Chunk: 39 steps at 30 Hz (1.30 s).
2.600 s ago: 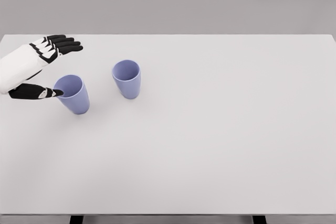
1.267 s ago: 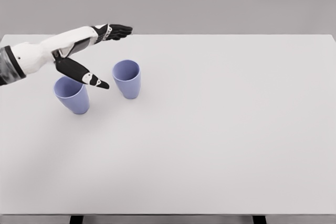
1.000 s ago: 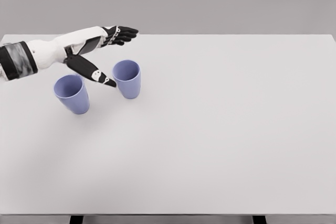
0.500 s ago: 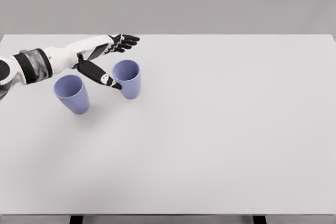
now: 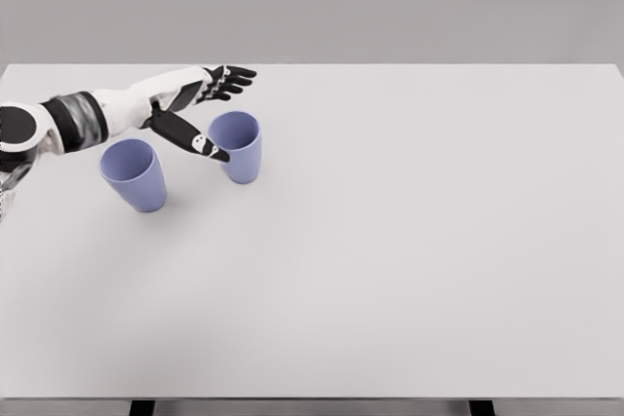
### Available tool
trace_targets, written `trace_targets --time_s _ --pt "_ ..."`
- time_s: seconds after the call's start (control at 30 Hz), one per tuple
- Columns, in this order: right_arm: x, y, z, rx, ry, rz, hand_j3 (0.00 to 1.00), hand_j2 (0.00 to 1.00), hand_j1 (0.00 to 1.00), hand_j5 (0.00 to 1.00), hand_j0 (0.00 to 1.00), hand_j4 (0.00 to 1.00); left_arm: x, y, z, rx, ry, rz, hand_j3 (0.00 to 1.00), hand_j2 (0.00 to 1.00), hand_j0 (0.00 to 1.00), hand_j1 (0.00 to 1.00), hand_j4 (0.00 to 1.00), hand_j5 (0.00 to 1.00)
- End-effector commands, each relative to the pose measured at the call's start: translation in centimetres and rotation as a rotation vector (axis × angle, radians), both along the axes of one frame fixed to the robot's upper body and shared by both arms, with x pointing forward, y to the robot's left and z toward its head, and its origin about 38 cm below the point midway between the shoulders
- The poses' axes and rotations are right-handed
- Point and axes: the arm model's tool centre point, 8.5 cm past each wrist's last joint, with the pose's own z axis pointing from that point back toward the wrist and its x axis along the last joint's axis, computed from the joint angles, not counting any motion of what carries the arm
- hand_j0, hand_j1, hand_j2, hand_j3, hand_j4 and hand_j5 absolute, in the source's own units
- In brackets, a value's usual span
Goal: Place the right cup on the left cup with left arm
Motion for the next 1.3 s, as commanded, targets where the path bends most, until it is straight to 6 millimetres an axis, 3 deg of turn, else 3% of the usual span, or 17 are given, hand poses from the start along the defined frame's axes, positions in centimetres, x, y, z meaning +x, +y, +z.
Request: trace_targets --time_s 0.0,1.27 --pt "0.0 0.0 0.0 0.000 -0.001 0.000 1.00 1.00 1.00 1.00 1.00 1.00 0.4 -0.1 -0.6 -0.014 0.018 0.010 1.00 1.00 1.00 1.00 1.00 1.00" --pt "0.0 0.0 0.0 0.000 0.000 0.000 1.00 1.00 1.00 1.00 1.00 1.00 2.0 0.5 -3.3 -0.032 0.087 0.073 1.00 1.00 1.00 1.00 1.00 1.00"
